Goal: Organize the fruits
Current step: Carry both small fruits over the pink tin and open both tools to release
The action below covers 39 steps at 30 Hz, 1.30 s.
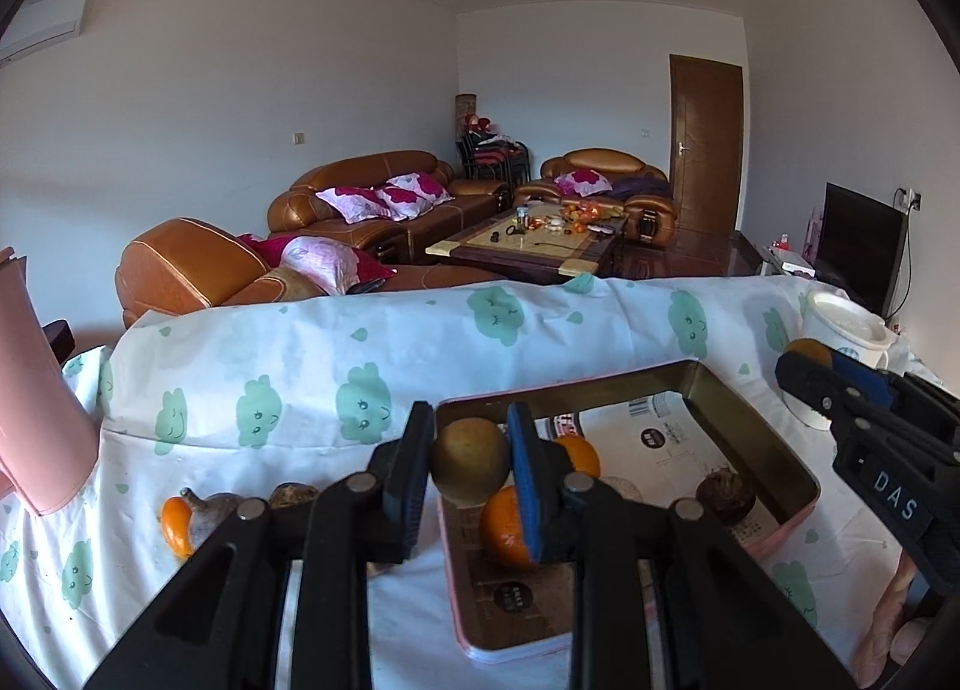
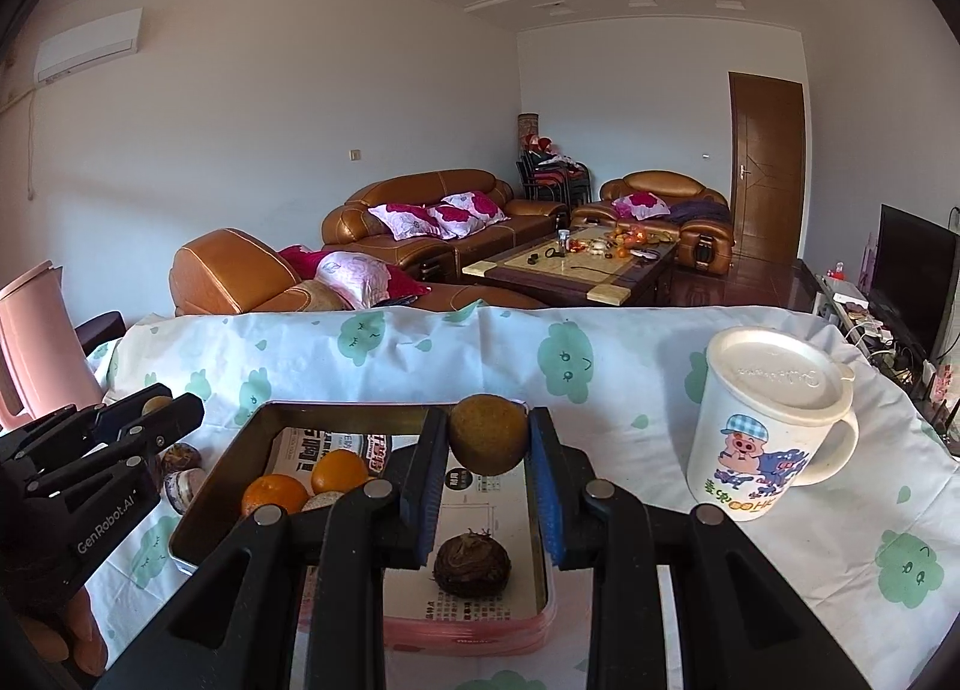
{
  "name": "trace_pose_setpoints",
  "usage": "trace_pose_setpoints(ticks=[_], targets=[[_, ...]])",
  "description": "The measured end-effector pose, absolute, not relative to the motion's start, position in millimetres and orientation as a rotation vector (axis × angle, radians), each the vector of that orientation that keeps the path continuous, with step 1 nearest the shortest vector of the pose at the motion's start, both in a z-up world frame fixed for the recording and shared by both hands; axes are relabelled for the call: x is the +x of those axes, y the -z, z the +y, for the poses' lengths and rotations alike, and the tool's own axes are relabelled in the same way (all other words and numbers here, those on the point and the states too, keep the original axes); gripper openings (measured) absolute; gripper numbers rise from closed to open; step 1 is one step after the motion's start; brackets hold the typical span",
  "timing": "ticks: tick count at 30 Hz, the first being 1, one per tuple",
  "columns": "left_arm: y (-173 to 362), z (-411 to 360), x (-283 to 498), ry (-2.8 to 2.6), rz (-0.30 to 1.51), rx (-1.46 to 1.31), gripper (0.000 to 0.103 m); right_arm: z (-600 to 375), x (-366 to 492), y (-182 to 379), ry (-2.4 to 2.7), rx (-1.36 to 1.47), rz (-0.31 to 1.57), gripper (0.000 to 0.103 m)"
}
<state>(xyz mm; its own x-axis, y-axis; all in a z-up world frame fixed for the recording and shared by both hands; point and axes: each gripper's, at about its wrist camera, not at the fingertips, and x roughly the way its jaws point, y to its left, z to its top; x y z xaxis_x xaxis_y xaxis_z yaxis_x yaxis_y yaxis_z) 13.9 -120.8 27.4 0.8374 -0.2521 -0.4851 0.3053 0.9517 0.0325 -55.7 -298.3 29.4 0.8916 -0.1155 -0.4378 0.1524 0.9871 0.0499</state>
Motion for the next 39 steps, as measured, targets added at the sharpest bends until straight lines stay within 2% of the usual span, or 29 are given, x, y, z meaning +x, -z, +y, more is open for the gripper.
trace_pose_setpoints(ticks=[9, 26, 28, 29, 30, 33, 35, 36, 37, 39], targets=[[-12.6, -162.3, 31.2, 0.313, 0.571, 0.13, 0.027, -311.8, -33.5, -13.4, 0.143, 0.087, 0.531, 0.029], [10.1, -169.7, 40.9, 0.275, 0.651, 0.17, 0.027, -301.8, -11.1, 4.7, 0.029, 0.06, 0.639, 0.029], [9.8, -169.5, 40.5, 0.277, 0.646, 0.167, 0.034, -301.4, -11.2, 6.4, 0.012, 0.068, 0.644, 0.029], [9.3, -169.4, 39.4, 0.277, 0.642, 0.167, 0.051, -302.0, -10.9, 6.8, -0.008, 0.079, 0.646, 0.031], [8.8, -168.6, 38.4, 0.25, 0.634, 0.168, 0.061, -302.5, -10.5, 7.4, -0.024, 0.094, 0.648, 0.034], [4.9, -161.0, 35.5, 0.22, 0.605, 0.145, 0.082, -311.8, -13.1, 7.2, -0.019, 0.158, 0.63, 0.039], [1.3, -155.6, 32.9, 0.217, 0.587, 0.121, 0.091, -320.9, -16.5, 4.8, -0.024, 0.224, 0.609, 0.044], [-1.3, -152.9, 30.9, 0.218, 0.575, 0.108, 0.099, -325.6, -19.7, 2.6, -0.024, 0.256, 0.588, 0.048], [-4.1, -150.6, 28.1, 0.227, 0.558, 0.097, 0.103, -329.8, -23.7, 0.0, -0.02, 0.283, 0.561, 0.053], [-9.9, -148.0, 21.0, 0.247, 0.514, 0.1, 0.103, -335.7, -32.6, -6.8, 0.001, 0.311, 0.502, 0.075]])
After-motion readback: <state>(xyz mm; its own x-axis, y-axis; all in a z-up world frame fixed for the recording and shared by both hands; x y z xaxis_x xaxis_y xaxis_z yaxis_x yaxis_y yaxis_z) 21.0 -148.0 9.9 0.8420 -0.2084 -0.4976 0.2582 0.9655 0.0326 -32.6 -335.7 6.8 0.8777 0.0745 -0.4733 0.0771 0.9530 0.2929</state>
